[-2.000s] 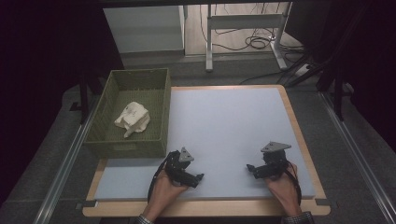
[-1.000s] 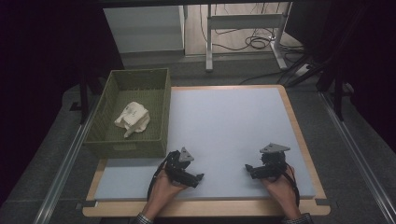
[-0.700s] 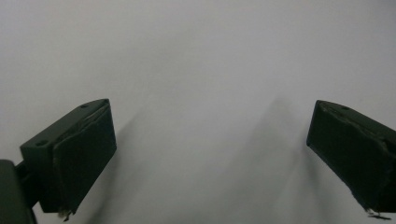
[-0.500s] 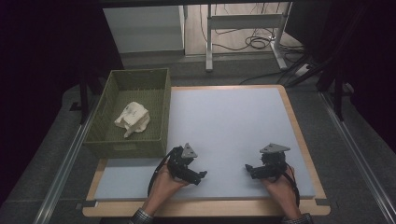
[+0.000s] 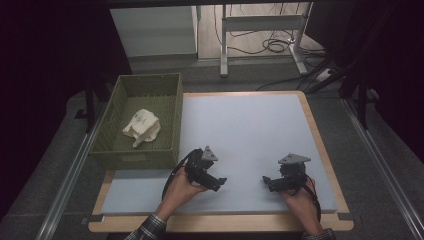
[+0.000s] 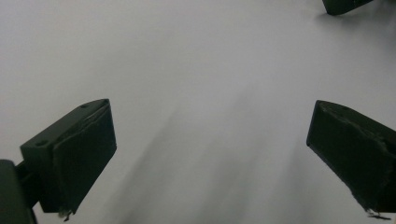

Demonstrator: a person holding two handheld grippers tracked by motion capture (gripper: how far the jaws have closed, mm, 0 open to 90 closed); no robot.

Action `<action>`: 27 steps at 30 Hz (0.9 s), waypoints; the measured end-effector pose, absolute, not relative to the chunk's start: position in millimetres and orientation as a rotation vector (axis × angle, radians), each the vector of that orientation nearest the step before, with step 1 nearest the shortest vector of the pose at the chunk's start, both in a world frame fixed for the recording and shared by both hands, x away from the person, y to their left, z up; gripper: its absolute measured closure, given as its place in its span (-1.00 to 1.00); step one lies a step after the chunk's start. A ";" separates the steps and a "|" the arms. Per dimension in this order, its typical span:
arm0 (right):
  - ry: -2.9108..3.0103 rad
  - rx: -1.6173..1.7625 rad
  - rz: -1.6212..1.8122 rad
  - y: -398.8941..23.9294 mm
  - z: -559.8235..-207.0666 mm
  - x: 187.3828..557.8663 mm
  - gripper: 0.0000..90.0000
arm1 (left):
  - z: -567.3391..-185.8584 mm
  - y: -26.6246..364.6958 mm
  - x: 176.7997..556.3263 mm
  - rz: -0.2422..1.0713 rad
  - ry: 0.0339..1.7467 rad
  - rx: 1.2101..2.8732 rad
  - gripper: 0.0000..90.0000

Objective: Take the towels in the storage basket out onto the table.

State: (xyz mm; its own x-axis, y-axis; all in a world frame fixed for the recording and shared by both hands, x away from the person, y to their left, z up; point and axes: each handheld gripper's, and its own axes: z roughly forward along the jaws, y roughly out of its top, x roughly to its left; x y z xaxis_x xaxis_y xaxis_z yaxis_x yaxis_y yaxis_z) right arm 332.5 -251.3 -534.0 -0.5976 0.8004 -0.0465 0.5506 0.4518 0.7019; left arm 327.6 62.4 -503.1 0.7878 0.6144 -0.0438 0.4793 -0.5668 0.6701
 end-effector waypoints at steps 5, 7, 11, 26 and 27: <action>2.335 1.143 0.927 -251.3 -534.0 332.5 -0.98 | -495.6 60.0 334.0 0.244 0.799 2.296 -0.96; 2.335 1.143 0.927 -251.3 -534.0 332.6 -0.98 | -490.5 58.8 338.0 0.240 0.795 2.301 -0.96; 2.335 1.144 0.928 -251.3 -534.0 332.6 -0.98 | -481.3 54.7 346.0 0.231 0.779 2.313 -0.96; 2.334 1.145 0.929 -251.3 -534.1 332.6 -0.98 | -446.8 51.9 379.8 0.214 0.775 2.413 -0.96; 2.334 1.145 0.929 -251.3 -534.1 332.6 -0.98 | -446.8 51.9 379.8 0.214 0.775 2.413 -0.96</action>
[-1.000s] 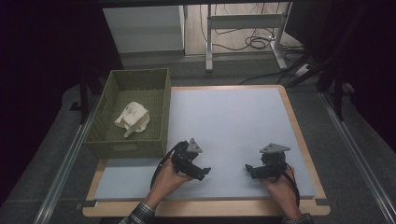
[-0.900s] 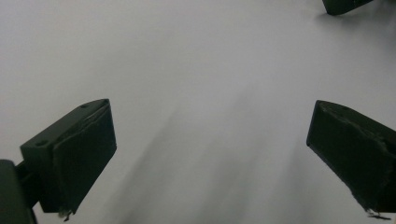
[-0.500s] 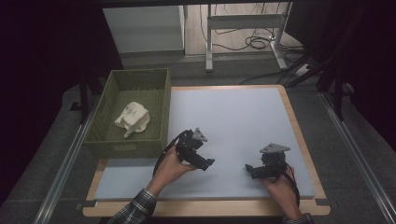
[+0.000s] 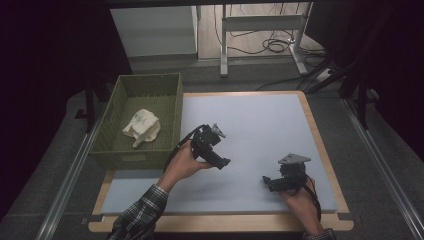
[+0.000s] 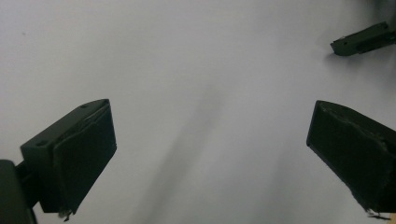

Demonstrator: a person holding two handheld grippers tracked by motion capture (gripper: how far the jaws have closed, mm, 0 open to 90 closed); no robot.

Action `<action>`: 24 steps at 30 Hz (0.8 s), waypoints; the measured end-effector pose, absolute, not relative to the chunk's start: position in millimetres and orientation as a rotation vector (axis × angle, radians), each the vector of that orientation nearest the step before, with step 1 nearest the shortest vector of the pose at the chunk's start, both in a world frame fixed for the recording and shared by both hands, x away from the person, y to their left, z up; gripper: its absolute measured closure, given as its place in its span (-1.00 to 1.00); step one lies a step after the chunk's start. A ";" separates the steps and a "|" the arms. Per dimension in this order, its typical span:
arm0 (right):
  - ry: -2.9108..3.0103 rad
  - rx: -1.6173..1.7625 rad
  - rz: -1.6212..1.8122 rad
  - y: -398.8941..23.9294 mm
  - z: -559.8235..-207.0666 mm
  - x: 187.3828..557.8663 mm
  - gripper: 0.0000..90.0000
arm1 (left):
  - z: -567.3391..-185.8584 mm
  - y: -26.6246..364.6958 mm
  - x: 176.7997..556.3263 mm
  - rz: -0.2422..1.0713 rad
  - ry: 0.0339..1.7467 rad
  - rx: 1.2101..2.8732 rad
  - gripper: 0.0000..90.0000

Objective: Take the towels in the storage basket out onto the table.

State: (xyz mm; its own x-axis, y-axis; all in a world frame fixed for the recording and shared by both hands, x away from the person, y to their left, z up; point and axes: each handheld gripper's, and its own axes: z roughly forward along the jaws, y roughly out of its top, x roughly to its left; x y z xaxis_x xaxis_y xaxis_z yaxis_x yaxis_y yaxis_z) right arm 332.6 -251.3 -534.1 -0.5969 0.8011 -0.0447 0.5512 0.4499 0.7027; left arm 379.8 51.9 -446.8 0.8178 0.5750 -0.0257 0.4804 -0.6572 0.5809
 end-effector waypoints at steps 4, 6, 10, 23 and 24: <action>2.335 1.145 0.930 -251.4 -534.1 332.7 -0.98 | -433.3 58.5 389.9 0.219 0.797 2.424 -0.96; 2.335 1.147 0.930 -251.3 -534.1 332.5 -0.98 | -430.9 60.1 392.0 0.226 0.804 2.427 -0.96; 2.335 1.145 0.930 -251.3 -534.1 332.7 -0.98 | -418.8 72.8 403.2 0.256 0.845 2.437 -0.95; 2.334 1.147 0.931 -251.2 -534.1 332.6 -0.98 | -390.1 122.9 422.1 0.302 0.988 2.384 -0.94; 2.334 1.147 0.931 -251.2 -534.1 332.6 -0.98 | -390.1 122.9 422.1 0.302 0.988 2.384 -0.94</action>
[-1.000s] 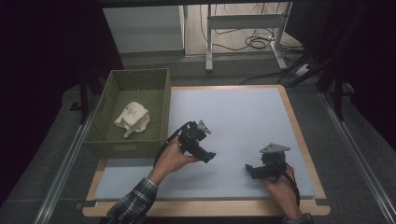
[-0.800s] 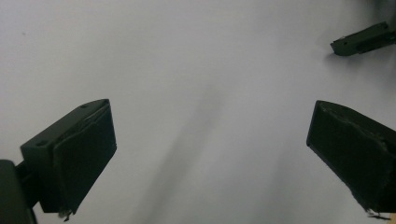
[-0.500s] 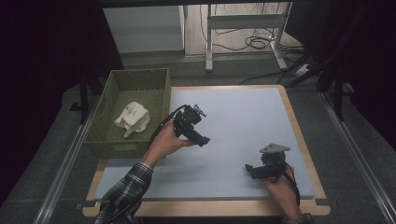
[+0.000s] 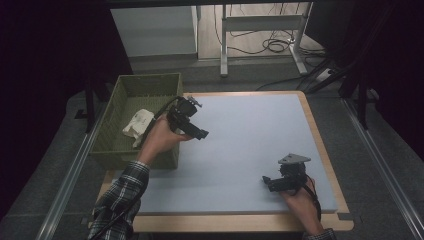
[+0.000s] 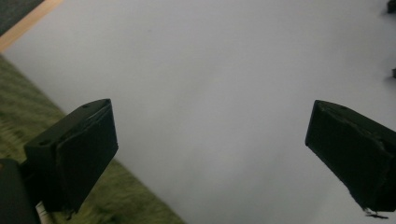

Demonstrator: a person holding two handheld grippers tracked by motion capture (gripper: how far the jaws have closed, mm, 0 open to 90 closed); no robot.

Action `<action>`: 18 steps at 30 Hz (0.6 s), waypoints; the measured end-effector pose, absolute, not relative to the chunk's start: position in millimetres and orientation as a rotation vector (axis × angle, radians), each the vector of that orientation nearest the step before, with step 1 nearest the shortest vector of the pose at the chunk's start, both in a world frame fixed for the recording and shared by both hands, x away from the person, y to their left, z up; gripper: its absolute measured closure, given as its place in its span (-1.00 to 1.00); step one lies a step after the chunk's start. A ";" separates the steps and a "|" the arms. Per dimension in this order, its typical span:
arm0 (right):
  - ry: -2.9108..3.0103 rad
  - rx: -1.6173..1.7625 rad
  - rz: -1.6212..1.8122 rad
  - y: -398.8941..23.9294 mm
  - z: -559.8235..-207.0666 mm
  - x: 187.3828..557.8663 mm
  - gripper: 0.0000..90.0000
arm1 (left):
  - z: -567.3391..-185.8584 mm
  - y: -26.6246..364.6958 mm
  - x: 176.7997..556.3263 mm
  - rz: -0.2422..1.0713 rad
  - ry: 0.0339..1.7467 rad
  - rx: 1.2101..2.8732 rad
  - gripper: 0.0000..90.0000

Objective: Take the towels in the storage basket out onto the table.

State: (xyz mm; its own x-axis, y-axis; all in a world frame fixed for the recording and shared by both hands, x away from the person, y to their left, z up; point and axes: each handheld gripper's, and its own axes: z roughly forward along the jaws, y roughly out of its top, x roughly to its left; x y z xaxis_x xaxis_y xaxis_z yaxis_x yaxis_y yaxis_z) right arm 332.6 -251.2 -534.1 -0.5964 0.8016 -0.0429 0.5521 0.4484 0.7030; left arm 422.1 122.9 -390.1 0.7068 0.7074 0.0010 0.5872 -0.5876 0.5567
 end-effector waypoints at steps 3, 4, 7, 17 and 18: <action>2.334 1.147 0.930 -251.2 -534.1 332.6 -0.98 | -384.7 138.3 426.4 0.316 1.035 2.359 -0.94; 2.334 1.147 0.930 -251.2 -534.2 332.7 -0.98 | -383.1 143.2 427.5 0.324 1.051 2.354 -0.94; 2.334 1.146 0.930 -251.3 -534.1 332.7 -0.98 | -379.0 164.3 432.5 0.357 1.115 2.347 -0.94; 2.335 1.146 0.930 -251.3 -534.2 332.7 -0.98 | -392.4 218.4 449.7 0.394 1.297 2.301 -0.94; 2.335 1.146 0.930 -251.3 -534.2 332.7 -0.98 | -392.4 218.4 449.7 0.394 1.297 2.301 -0.94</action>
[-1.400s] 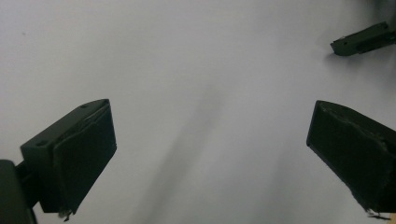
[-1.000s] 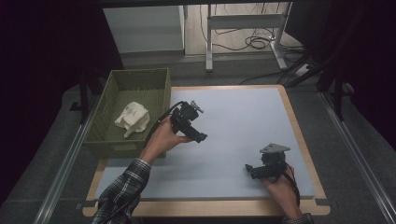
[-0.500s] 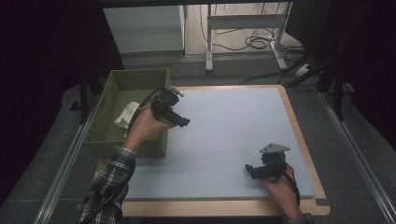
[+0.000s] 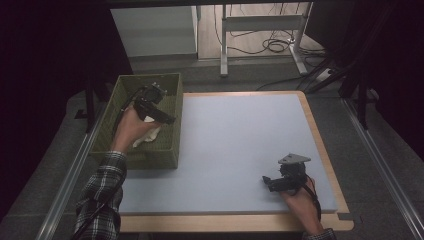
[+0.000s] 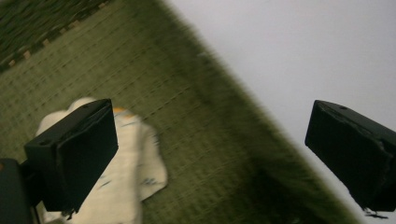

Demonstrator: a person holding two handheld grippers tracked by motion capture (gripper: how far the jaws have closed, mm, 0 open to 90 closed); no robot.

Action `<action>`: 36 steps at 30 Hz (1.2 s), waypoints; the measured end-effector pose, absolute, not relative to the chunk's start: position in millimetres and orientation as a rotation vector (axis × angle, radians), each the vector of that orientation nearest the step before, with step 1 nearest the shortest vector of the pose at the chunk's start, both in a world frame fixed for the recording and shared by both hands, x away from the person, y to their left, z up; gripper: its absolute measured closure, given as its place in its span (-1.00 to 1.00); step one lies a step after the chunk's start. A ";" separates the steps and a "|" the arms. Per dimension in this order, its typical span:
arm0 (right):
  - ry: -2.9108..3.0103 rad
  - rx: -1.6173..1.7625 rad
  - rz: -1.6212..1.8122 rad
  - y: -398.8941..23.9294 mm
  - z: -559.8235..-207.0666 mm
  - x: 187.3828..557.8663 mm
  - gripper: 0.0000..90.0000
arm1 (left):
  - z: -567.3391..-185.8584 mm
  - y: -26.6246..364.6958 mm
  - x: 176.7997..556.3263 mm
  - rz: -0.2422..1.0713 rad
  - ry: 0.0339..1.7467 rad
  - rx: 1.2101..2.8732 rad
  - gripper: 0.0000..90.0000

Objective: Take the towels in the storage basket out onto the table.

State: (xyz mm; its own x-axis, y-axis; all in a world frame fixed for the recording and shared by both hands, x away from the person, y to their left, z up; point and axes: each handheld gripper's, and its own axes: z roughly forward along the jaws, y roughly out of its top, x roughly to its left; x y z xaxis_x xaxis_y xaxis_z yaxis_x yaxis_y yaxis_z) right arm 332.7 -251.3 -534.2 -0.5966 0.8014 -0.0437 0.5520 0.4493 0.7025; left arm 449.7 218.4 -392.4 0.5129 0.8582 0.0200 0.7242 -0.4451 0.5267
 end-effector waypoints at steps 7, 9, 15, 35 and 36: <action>2.335 1.146 0.929 -251.3 -534.2 332.7 -0.98 | -412.9 247.7 466.4 0.378 1.405 2.267 -0.96; 2.335 1.146 0.930 -251.4 -534.1 332.7 -0.98 | -419.8 253.9 471.5 0.369 1.430 2.264 -0.97; 2.335 1.146 0.930 -251.4 -534.1 332.6 -0.98 | -445.3 273.5 490.5 0.347 1.541 2.279 -0.97; 2.334 1.145 0.932 -251.4 -534.2 332.6 -0.98 | -508.9 291.9 526.4 0.075 1.787 2.341 -0.84; 2.334 1.145 0.932 -251.4 -534.2 332.6 -0.98 | -508.6 291.0 525.6 0.067 1.778 2.359 -0.61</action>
State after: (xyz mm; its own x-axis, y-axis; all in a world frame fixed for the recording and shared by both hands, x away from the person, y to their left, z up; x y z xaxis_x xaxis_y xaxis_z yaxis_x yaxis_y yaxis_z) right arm 332.6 -251.4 -534.2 -0.5971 0.8010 -0.0435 0.5509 0.4489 0.7035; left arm 525.6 291.0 -508.6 0.2810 0.9567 -0.0760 0.9482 -0.2645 0.1757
